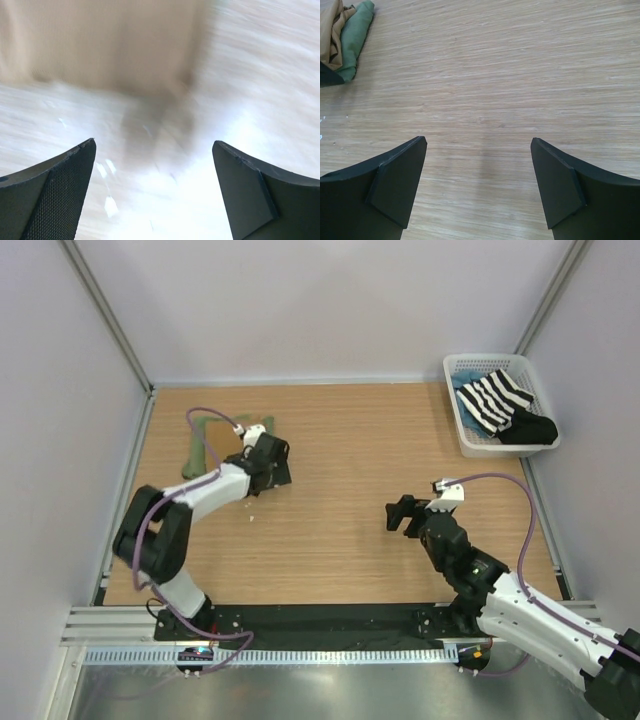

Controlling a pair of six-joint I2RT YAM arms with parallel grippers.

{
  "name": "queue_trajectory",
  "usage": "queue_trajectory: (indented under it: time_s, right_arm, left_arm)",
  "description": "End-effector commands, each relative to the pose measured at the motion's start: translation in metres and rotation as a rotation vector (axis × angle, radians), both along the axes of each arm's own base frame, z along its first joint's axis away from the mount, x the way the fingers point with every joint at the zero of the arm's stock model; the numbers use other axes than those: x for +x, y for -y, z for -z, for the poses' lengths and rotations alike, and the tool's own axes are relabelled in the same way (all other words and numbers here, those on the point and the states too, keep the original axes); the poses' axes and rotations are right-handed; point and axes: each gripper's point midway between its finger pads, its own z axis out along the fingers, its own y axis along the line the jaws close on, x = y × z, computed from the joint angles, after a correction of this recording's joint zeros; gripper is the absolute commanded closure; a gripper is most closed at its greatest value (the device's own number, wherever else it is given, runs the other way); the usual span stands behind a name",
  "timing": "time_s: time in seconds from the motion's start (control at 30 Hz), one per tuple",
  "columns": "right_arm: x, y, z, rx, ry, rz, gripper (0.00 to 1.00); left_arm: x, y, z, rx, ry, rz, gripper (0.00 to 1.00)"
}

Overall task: Fold and stack the tank tops
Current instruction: Neatly place the folded tank top to the corner

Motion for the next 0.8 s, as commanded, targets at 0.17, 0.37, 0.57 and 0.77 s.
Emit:
queue_trajectory:
  time_s: [0.17, 0.37, 0.57, 0.77]
  right_arm:
    - [-0.001, -0.014, -0.016, 0.039, 0.054, -0.074, 0.00]
    - [-0.001, -0.016, -0.020, 0.043, 0.067, -0.088, 0.00]
    - [-0.001, -0.015, -0.023, 0.053, 0.072, -0.080, 0.00]
    - [-0.003, -0.010, -0.020, 0.065, 0.071, -0.063, 0.00]
  left_arm:
    - [-0.085, 0.016, -0.064, -0.195, 0.253, 0.076, 0.00]
    - [-0.116, 0.003, -0.068, -0.263, 0.353, 0.166, 0.00]
    - [-0.129, -0.014, -0.070, -0.252, 0.474, 0.212, 0.00]
    - [-0.137, -0.022, -0.082, -0.319, 0.594, 0.196, 0.01]
